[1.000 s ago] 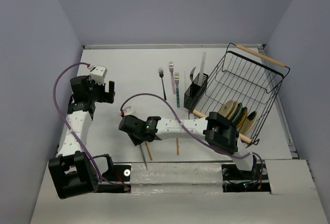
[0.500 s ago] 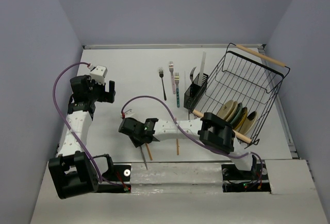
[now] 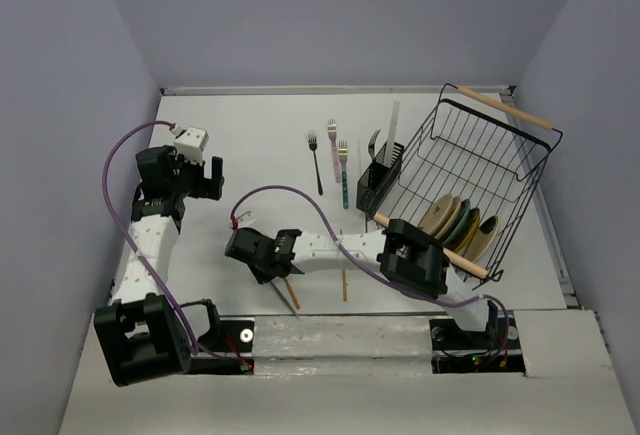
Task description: Sort the eating utensils into containers
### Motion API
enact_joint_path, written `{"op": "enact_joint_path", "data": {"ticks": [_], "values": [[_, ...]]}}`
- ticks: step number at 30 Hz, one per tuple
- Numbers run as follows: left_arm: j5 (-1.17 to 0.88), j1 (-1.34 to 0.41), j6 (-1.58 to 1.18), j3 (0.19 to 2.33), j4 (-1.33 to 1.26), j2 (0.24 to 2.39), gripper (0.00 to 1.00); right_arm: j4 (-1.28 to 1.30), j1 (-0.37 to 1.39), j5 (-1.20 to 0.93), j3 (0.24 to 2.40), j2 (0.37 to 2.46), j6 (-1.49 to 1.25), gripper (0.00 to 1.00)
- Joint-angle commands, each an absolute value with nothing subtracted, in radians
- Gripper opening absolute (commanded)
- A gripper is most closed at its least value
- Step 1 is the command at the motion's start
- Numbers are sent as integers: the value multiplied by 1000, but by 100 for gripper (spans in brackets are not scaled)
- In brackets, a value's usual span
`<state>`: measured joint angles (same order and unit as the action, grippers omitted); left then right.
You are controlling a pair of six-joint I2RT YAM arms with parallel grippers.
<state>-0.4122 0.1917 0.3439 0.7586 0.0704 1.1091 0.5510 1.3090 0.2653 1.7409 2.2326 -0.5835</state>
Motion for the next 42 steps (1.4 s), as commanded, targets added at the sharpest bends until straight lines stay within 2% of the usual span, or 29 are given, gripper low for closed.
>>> {"op": "enact_joint_path", "data": {"ticks": [1,2,3,14,22,28,31,32,35,37,42], "values": [[-433,196,357,746,26,1086,99,551,1312,216,1784,2286,-591,7],[-433,196,357,746,26,1086,99,546,1312,200,1798,2289,-588,2],[-433,196,357,744,26,1088,99,543,1312,193,1804,2289,-588,0],[-411,196,359,746,20,1080,99,312,1312,-60,1799,2139,-465,0],[-380,198,356,747,8,1097,99,287,1266,-6,1658,1855,-292,0],[-383,199,351,758,-17,1120,99,238,1152,78,1546,1591,-125,0],[-391,199,353,755,-17,1123,99,41,1059,65,1415,1414,12,0],[-391,199,356,752,-18,1123,99,-132,1034,58,1361,1366,61,0],[-390,199,359,747,-21,1124,99,-413,907,42,1163,1252,143,0],[-391,198,359,746,-28,1129,99,-487,780,11,1085,1195,100,0],[-402,198,354,752,-35,1163,99,-606,648,-46,1017,1216,71,0]]}}
